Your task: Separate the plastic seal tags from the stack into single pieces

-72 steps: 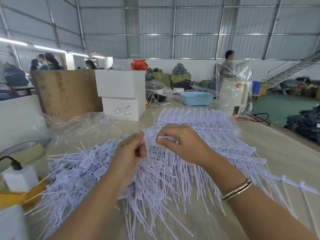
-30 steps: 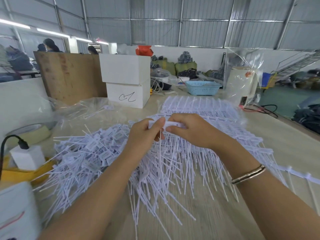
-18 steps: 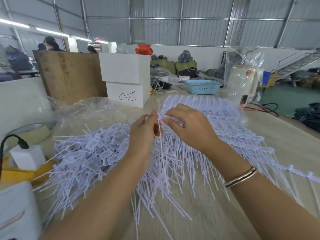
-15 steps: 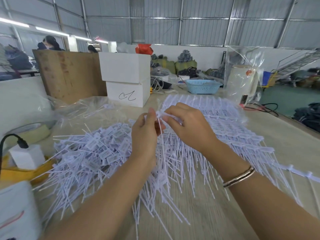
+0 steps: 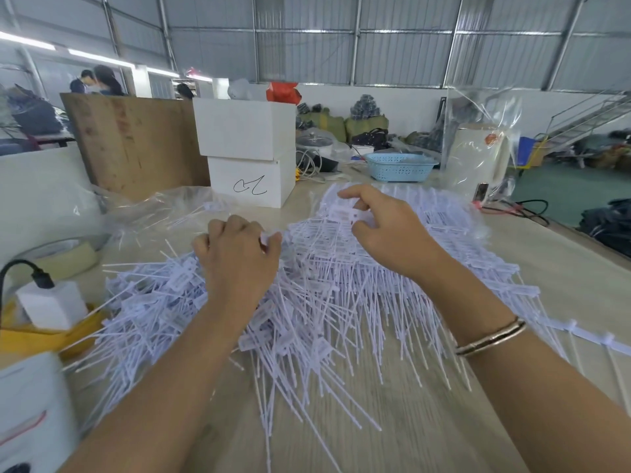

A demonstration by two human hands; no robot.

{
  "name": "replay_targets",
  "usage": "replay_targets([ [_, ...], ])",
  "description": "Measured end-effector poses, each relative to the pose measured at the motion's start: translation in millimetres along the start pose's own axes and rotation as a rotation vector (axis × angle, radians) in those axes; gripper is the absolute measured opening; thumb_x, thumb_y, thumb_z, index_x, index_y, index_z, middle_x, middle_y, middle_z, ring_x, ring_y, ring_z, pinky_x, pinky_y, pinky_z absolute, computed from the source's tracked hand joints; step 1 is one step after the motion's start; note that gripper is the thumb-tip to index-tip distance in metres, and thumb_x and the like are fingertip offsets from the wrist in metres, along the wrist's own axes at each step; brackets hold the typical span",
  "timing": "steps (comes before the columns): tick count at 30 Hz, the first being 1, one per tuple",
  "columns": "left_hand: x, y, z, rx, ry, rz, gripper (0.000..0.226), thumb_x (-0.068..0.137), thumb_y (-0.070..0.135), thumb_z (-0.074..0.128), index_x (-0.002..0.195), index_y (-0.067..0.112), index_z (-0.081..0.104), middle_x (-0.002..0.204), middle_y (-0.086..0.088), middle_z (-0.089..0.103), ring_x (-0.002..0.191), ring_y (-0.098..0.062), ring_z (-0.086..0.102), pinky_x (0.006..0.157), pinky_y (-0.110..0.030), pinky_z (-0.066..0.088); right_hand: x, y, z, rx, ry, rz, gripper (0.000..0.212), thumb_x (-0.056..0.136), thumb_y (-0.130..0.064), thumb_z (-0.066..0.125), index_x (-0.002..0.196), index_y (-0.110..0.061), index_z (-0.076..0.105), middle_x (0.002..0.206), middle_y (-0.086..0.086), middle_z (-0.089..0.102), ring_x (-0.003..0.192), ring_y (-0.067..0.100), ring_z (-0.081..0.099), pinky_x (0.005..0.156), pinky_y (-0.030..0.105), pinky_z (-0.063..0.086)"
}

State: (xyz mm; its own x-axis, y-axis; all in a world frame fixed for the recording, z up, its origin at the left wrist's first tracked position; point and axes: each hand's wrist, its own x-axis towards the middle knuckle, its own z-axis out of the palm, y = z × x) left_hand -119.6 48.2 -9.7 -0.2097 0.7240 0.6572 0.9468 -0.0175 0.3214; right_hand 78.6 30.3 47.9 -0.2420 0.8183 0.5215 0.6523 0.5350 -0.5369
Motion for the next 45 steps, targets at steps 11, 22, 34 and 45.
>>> replay_targets([
  [11, -15, 42, -20, -0.95, -0.236, 0.092, 0.01, 0.09, 0.04, 0.059, 0.087, 0.031, 0.055, 0.075, 0.008, 0.063, 0.067, -0.008, 0.058, 0.06, -0.018, 0.045, -2, -6, 18, 0.13, -0.006, -0.144, 0.044, 0.088, 0.0, 0.059, 0.127, -0.012, 0.045, 0.116, -0.005, 0.043, 0.091, -0.012, 0.044, 0.076, 0.003, 0.036],
  [22, -11, 40, -20, -1.314, -0.298, -0.123, 0.023, 0.093, 0.026, 0.057, 0.072, 0.018, 0.058, 0.062, 0.006, 0.064, 0.06, -0.005, 0.057, 0.066, -0.018, 0.048, -2, -2, 9, 0.018, -0.063, -0.147, 0.016, 0.092, -0.023, 0.06, 0.084, -0.011, 0.065, 0.077, 0.011, 0.063, 0.062, 0.014, 0.046, 0.059, 0.026, 0.037],
  [34, 3, 21, -9, -1.522, -0.142, -0.516, 0.021, 0.095, 0.025, 0.056, 0.076, 0.015, 0.056, 0.057, 0.006, 0.063, 0.052, -0.003, 0.058, 0.051, -0.015, 0.047, -2, -7, 0, 0.075, 0.118, -0.156, 0.008, 0.096, -0.021, 0.052, 0.092, -0.028, 0.055, 0.069, -0.015, 0.052, 0.059, 0.01, 0.054, 0.053, 0.018, 0.037],
  [45, 8, -14, 6, -0.361, 0.157, -0.098, 0.027, 0.093, 0.04, 0.053, 0.09, 0.014, 0.06, 0.076, 0.0, 0.061, 0.084, -0.028, 0.056, 0.078, -0.04, 0.04, 41, -18, 52, 0.351, -0.246, 0.158, 0.006, 0.094, -0.017, 0.056, 0.099, -0.019, 0.057, 0.086, 0.001, 0.053, 0.048, 0.009, 0.043, 0.045, 0.015, 0.038],
])
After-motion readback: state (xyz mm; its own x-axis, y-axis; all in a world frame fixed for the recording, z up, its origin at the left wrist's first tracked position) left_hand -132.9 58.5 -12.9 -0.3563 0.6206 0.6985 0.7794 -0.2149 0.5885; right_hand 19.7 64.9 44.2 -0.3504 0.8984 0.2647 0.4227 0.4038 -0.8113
